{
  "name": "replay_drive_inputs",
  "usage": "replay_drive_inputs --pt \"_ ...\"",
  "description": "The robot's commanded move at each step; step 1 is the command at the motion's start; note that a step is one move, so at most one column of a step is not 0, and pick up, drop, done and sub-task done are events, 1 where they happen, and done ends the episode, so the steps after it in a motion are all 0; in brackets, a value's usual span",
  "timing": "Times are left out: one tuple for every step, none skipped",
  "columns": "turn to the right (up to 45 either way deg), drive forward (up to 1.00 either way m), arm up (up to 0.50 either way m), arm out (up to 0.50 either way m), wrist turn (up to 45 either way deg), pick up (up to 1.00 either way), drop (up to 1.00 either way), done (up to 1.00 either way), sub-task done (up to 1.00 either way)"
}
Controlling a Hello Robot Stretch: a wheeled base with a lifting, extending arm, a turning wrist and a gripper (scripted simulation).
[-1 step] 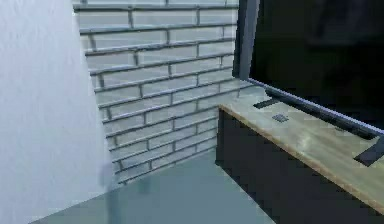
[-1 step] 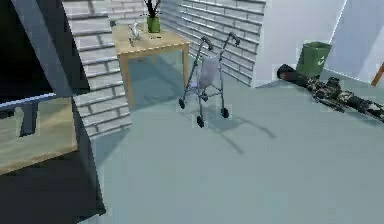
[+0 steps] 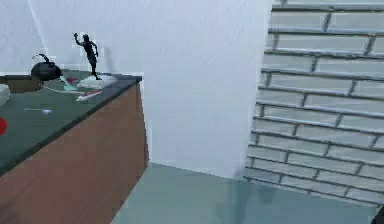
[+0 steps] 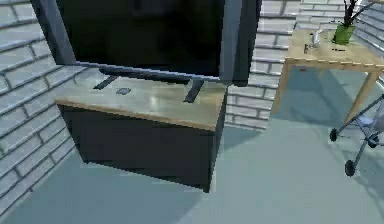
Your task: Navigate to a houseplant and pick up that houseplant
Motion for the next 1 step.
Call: replay_drive_inputs --pt "-45.0 0.0 0.0 0.0 0.0 0.0 0.0 0.0 0.0"
